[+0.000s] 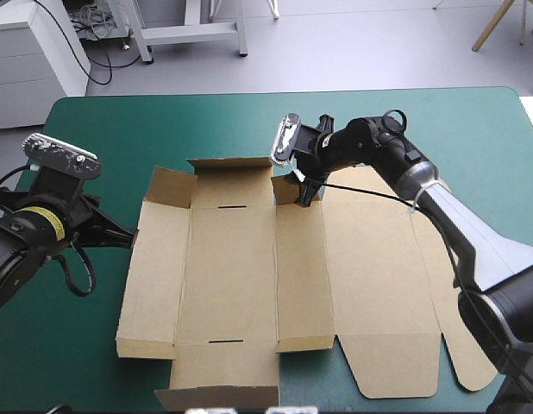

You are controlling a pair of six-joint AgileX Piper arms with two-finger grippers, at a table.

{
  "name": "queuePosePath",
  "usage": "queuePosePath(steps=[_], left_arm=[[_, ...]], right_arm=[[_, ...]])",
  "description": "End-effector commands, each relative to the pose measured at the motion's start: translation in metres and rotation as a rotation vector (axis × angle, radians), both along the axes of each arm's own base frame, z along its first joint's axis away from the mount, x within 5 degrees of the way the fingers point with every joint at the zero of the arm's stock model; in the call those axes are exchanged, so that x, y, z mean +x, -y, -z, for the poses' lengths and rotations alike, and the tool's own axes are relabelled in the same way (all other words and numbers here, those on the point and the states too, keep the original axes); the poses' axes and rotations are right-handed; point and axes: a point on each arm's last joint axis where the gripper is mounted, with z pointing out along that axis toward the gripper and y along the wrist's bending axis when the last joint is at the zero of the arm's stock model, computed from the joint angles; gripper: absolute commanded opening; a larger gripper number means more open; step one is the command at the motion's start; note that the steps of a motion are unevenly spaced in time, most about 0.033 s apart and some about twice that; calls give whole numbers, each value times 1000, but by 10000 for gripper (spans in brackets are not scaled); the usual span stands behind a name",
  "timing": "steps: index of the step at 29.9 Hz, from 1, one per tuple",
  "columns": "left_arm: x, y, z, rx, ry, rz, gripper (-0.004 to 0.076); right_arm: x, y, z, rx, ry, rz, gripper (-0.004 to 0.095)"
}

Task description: Fold the box

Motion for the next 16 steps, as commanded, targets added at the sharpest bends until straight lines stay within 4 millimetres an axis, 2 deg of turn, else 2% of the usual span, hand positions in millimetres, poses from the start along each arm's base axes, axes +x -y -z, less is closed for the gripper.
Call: queuePosePath(steps=[1,7,8,16], left_arm=[[-2,-3,-13,-15,83,7,-9],[-2,-3,-13,-15,83,7,-9],[-2,-3,-13,-14,84,6,-9],[-2,-4,-14,-4,89,0,-9]], right_arm=[[-22,15,-52,73,77,96,330],[-46,39,-74,44,18,272,8],[-50,43,-77,56,0,309,-18],[-82,70,-106,161,-63,584,-18]])
